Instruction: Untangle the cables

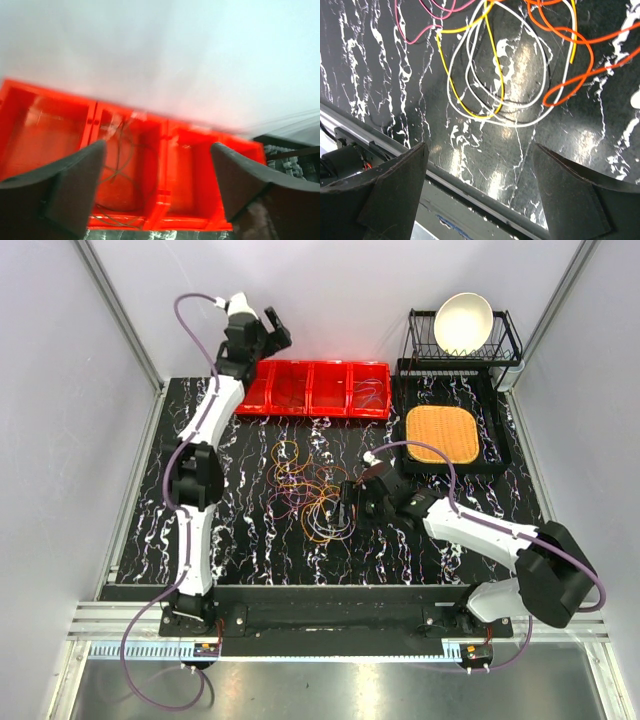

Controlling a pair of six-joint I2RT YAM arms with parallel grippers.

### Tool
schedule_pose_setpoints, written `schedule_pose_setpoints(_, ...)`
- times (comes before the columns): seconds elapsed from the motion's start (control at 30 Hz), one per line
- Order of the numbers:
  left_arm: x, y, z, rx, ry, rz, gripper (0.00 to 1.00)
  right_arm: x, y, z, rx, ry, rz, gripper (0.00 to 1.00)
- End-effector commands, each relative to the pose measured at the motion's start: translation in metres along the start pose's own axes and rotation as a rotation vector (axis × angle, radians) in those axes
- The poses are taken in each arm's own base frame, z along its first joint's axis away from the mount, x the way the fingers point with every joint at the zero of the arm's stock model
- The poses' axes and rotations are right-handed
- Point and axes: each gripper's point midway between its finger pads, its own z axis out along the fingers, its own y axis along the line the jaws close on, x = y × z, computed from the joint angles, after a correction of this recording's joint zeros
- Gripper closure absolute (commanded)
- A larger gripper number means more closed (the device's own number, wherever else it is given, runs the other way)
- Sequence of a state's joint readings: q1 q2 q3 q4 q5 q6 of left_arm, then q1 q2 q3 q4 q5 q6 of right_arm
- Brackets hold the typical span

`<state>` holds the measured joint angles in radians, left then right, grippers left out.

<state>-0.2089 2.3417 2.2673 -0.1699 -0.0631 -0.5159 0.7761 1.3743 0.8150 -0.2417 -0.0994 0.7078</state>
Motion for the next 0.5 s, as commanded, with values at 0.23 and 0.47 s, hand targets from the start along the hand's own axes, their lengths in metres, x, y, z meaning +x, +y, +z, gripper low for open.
schedule_pose_setpoints(0.23, -0.067, -0.009, -0.149, -0.159, 0.027, 0.052, 0.01, -0.045, 0.028, -0.036, 0.001, -0.118, -0.043, 0.09)
schedule_pose_setpoints(0.47, -0.027, 0.011, -0.252, -0.161, 0.193, 0.142, 0.01, -0.069, 0.033, -0.042, 0.045, -0.177, -0.074, 0.08)
